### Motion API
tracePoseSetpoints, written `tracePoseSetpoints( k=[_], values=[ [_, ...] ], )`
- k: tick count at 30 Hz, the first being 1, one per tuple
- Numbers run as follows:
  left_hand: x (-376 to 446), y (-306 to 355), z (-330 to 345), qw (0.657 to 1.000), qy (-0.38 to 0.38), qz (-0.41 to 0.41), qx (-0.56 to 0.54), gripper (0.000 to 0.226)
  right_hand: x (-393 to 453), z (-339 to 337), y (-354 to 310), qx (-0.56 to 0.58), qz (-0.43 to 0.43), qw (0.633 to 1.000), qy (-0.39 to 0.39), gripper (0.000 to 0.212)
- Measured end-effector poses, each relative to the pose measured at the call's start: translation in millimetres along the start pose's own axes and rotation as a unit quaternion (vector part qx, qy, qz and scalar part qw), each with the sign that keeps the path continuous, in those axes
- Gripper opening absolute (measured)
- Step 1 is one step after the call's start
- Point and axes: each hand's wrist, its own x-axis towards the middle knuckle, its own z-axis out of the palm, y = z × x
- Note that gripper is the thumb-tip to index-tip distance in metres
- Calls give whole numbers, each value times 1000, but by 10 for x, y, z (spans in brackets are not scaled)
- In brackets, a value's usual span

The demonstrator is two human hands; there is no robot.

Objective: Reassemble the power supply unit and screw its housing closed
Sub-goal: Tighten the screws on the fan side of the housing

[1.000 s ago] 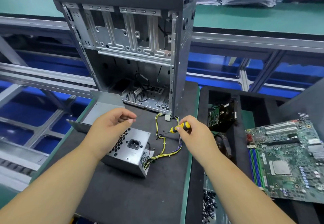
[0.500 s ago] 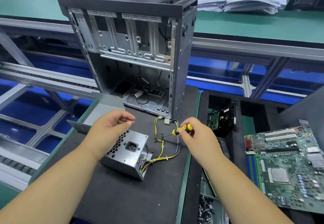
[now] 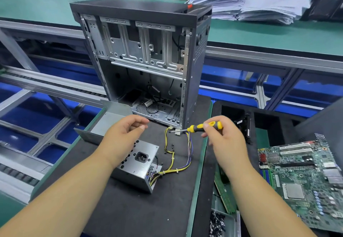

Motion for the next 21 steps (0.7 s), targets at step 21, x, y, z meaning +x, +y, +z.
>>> tracePoseSetpoints(
  k=[21],
  values=[
    [-117, 90, 51, 998, 40, -34, -21, 22, 65, 216, 438, -139, 52, 988, -50, 8]
  ],
)
